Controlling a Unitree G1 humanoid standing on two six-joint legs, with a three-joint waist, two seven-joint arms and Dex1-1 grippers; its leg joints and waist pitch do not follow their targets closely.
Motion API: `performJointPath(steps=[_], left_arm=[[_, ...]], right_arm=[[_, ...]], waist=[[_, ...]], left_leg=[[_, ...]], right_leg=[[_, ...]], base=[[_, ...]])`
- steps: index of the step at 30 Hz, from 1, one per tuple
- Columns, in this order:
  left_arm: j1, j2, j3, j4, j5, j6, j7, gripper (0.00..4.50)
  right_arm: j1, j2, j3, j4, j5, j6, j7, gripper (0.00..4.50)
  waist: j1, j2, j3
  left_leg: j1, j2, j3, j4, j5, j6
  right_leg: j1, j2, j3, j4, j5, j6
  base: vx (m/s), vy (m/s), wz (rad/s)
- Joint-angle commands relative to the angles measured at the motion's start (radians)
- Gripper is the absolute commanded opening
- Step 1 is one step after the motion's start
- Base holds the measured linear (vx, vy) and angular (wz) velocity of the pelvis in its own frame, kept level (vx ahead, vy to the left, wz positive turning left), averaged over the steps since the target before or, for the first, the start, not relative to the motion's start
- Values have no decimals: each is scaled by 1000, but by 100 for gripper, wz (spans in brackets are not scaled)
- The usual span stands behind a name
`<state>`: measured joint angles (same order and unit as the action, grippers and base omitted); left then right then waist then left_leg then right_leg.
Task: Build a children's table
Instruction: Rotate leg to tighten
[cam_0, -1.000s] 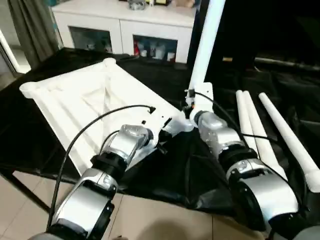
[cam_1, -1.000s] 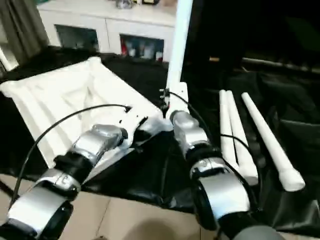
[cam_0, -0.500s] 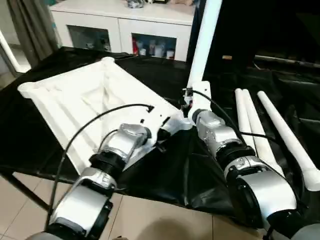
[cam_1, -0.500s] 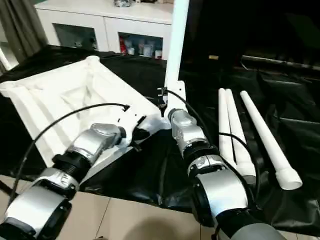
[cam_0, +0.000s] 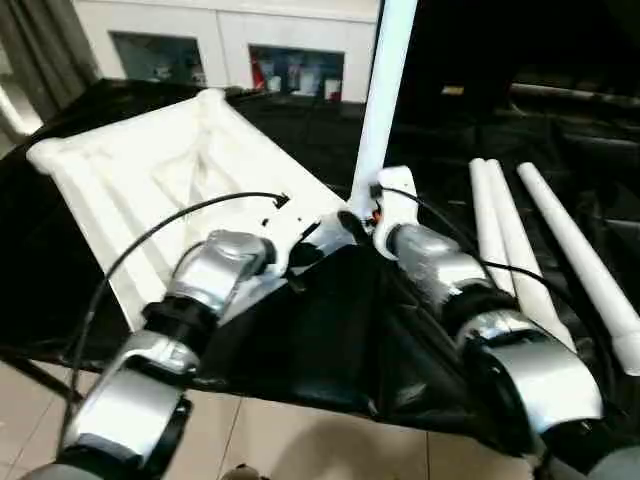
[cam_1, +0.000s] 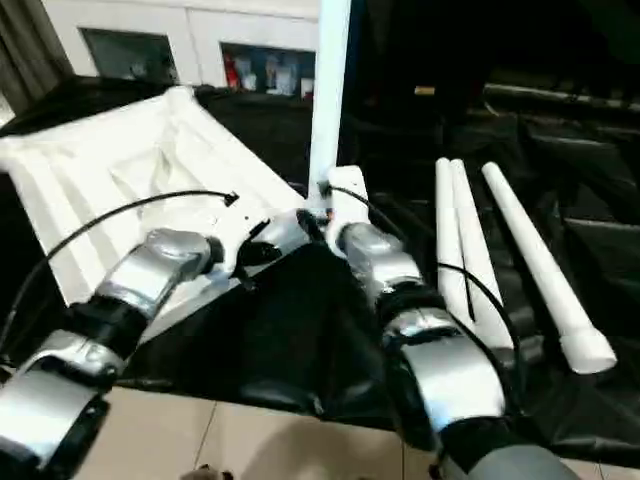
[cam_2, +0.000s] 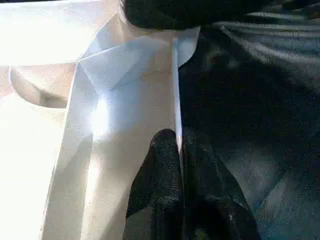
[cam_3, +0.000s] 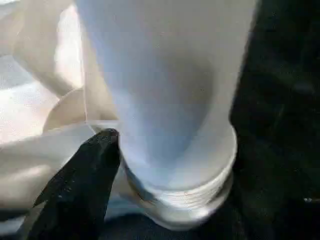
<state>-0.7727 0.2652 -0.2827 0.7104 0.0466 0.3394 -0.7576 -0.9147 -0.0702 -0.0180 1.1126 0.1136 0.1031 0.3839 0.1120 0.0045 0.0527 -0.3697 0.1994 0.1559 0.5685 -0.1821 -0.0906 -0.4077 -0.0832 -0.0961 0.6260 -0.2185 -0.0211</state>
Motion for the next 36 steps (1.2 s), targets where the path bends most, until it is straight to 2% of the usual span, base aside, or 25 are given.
performJointPath(steps=[1,2,3,4,5,7,11,14,15,16,18,22,30,31,32,33,35,36], left_arm=[[25,29,-28,-34,26,-48,-55,0],[31,37,-30,-42,24,-58,-70,0],[49,55,-30,-69,14,-111,-108,0],[58,62,-30,-81,7,-135,-126,0],[64,67,-30,-89,2,-152,-141,0],[100,96,-26,-147,-28,-166,-202,0],[156,141,-21,-247,-93,-160,-323,0],[179,155,-7,-302,-132,-138,-367,0],[186,159,-6,-314,-138,-143,-378,0],[191,160,-5,-319,-142,-147,-385,0],[208,164,-4,-338,-149,-146,-400,0],[215,168,-6,-343,-140,-143,-403,0],[218,169,-4,-357,-136,-126,-410,0],[219,169,-5,-359,-136,-125,-411,0],[220,170,-7,-361,-135,-123,-414,0],[222,171,-8,-362,-134,-123,-415,0],[223,172,-8,-362,-133,-123,-416,0],[223,172,-9,-362,-133,-122,-417,0]], right_arm=[[36,-42,46,-110,-6,-5,145,406],[54,-59,63,-144,-10,-6,190,406],[100,-106,96,-224,-13,-14,281,419],[118,-124,108,-254,-13,-18,314,428],[129,-136,115,-274,-12,-20,337,432],[189,-194,138,-381,-1,-27,442,446],[262,-253,159,-494,41,9,591,446],[286,-272,172,-505,42,4,644,446],[296,-275,176,-516,45,2,655,446],[303,-278,179,-526,47,6,662,446],[327,-291,203,-551,33,-1,686,446],[344,-301,228,-556,3,-15,705,446],[340,-286,202,-552,32,-2,697,446],[342,-287,203,-556,36,0,700,446],[346,-287,204,-562,42,5,708,429],[352,-287,202,-571,46,7,716,418],[355,-286,199,-575,47,8,720,407],[356,-285,197,-577,50,10,722,398]], waist=[[3,6,-76],[4,2,-75],[4,-9,-74],[9,-11,-72],[14,-6,-75],[16,-8,-75],[23,-8,-72],[28,-7,-70],[30,-9,-69],[30,-8,-69],[30,-10,-68],[30,-14,-70],[31,-14,-74],[31,-10,-73],[31,-11,-74],[32,-7,-74],[32,-10,-74],[32,-7,-74]], left_leg=[[1,25,4,-42,-20,105],[0,28,3,-42,-14,113],[1,28,5,-42,-9,118],[-2,27,4,-40,-9,125],[3,31,5,-38,-1,126],[4,31,8,-36,5,128],[3,36,11,-37,-25,119],[7,39,15,-38,-50,107],[9,38,17,-39,-63,100],[9,38,16,-39,-67,95],[6,37,14,-40,-71,86],[3,33,15,-37,-56,83],[3,31,14,-31,-27,99],[3,32,14,-31,-31,98],[3,32,14,-31,-33,97],[2,32,13,-31,-37,96],[2,32,13,-30,-42,95],[2,32,13,-29,-44,93]], right_leg=[[81,-66,55,-46,250,-277],[83,-67,54,-45,244,-271],[82,-65,54,-46,232,-269],[87,-64,52,-47,226,-265],[81,-67,55,-44,231,-258],[78,-64,55,-42,233,-264],[75,-66,55,-44,169,-262],[68,-65,57,-46,126,-272],[65,-64,57,-49,99,-272],[67,-65,58,-48,91,-272],[69,-65,57,-48,69,-255],[70,-65,59,-47,74,-247],[69,-63,57,-41,108,-251],[68,-63,57,-42,104,-252],[69,-63,57,-41,104,-253],[69,-63,57,-41,102,-254],[70,-63,57,-40,103,-252],[69,-63,57,-42,102,-253]], base=[[0,0,0],[0,0,0],[0,0,0],[0,0,0],[0,0,0],[0,0,0],[0,0,0],[0,0,0],[0,0,0],[0,0,0],[0,0,0],[0,0,0],[0,0,0],[0,0,0],[0,0,0],[0,0,0],[0,0,0],[0,0,0]])
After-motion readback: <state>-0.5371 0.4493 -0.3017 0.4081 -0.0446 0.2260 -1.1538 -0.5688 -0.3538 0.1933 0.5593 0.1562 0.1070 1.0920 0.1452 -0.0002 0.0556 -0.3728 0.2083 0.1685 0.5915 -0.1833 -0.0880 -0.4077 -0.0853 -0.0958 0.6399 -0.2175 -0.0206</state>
